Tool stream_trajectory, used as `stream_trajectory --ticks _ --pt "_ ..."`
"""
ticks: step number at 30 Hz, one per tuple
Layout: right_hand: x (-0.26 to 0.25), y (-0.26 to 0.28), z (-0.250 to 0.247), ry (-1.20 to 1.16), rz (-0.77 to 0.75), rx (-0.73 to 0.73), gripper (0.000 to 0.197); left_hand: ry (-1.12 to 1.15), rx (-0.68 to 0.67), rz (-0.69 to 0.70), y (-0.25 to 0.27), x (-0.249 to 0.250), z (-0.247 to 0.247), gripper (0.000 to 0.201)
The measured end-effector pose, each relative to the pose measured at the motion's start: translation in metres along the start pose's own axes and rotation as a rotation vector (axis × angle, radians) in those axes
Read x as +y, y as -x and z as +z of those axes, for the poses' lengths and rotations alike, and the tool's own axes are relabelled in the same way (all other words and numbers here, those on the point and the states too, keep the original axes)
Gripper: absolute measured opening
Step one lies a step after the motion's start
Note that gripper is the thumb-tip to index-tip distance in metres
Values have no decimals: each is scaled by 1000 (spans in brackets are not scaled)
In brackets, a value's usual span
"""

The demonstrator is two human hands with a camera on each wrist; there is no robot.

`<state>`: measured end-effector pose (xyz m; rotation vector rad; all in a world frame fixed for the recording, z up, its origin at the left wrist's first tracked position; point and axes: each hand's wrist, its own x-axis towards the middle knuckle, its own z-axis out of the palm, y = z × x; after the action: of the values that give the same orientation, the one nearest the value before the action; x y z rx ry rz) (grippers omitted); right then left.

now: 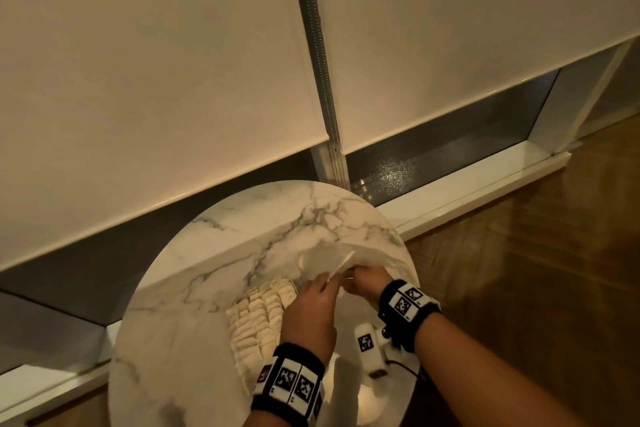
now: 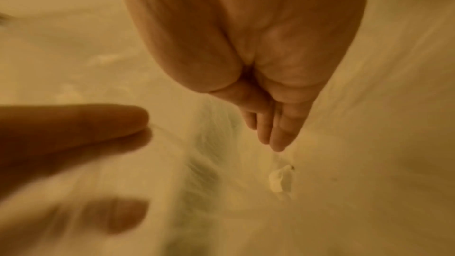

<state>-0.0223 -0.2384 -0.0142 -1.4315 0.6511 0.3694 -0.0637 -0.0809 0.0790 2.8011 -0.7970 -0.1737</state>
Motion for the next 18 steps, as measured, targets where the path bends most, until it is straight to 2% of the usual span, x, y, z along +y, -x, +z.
stream_trajectory --ticks 2,6,8,11,12,15,16,18 --pt "-10 -11 4 -54 31 24 39 -33 -38 -28 4 -3 -7 83" --pt "-27 -26 5 286 61 47 43 0 -82 -104 10 -17 -5 87" --pt "-32 -27 3 438 70 5 43 34 -96 -134 13 -23 -5 87" --pt "-32 -27 2 364 115 -21 44 96 -85 -182 16 -25 -14 92" --pt "-33 -31 4 439 124 -38 45 109 -66 -186 16 -25 -17 94" --pt "-40 -31 21 706 53 -53 47 94 -47 -175 15 -20 -27 99" --pt "-39 -34 26 834 -17 -68 49 85 -47 -169 15 -19 -29 100" --pt "-39 -32 33 954 -61 -103 48 59 -43 -162 14 -10 -36 99"
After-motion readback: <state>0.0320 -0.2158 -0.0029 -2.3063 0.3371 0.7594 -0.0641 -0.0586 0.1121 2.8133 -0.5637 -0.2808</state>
